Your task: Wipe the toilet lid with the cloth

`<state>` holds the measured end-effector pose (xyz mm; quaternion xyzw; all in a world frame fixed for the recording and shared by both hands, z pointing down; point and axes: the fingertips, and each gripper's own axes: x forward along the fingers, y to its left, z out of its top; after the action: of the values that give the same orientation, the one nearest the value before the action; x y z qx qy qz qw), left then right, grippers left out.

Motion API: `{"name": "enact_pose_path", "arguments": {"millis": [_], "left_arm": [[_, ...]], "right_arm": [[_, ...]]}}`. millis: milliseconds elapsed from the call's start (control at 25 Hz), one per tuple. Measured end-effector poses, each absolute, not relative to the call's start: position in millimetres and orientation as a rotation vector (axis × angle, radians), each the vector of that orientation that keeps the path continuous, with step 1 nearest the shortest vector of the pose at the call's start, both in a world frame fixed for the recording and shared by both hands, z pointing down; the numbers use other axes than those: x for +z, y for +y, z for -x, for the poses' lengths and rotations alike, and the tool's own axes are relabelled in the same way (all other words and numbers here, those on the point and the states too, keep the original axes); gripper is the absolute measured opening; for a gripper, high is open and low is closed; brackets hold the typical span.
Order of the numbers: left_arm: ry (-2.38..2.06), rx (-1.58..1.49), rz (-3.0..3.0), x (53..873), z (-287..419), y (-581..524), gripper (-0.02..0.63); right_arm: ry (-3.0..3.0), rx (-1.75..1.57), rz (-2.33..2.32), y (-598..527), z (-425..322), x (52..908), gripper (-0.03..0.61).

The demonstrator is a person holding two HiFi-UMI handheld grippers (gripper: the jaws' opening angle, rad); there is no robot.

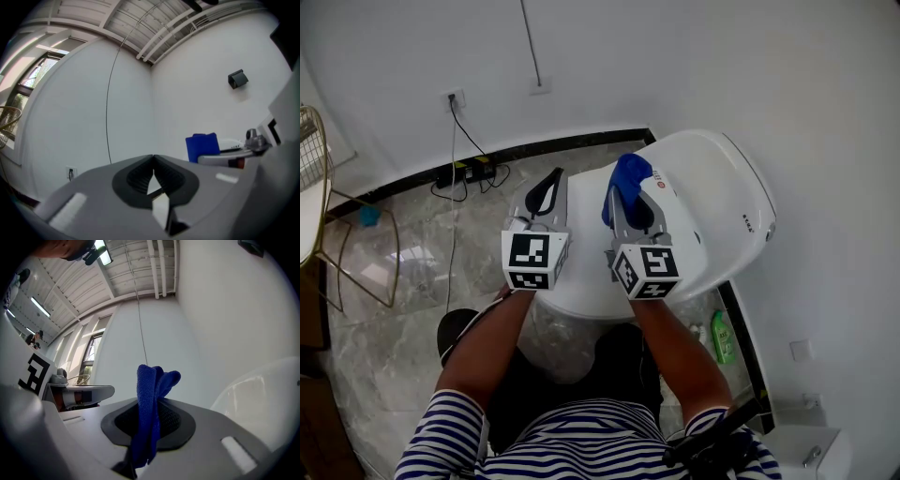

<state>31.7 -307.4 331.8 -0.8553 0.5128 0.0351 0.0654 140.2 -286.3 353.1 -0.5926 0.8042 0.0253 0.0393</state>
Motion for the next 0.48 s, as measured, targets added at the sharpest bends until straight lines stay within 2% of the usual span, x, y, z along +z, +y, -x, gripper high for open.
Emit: {"name": "enact_pose_path", "arguments": {"millis": [480], "left_arm": [[1.545,0.105,2.574,333.2,-30.7,-308.1,0.005]], "right_arm": [[2.487,0.089,1.814,-286.3,-137.0,356.9,0.064]]}}
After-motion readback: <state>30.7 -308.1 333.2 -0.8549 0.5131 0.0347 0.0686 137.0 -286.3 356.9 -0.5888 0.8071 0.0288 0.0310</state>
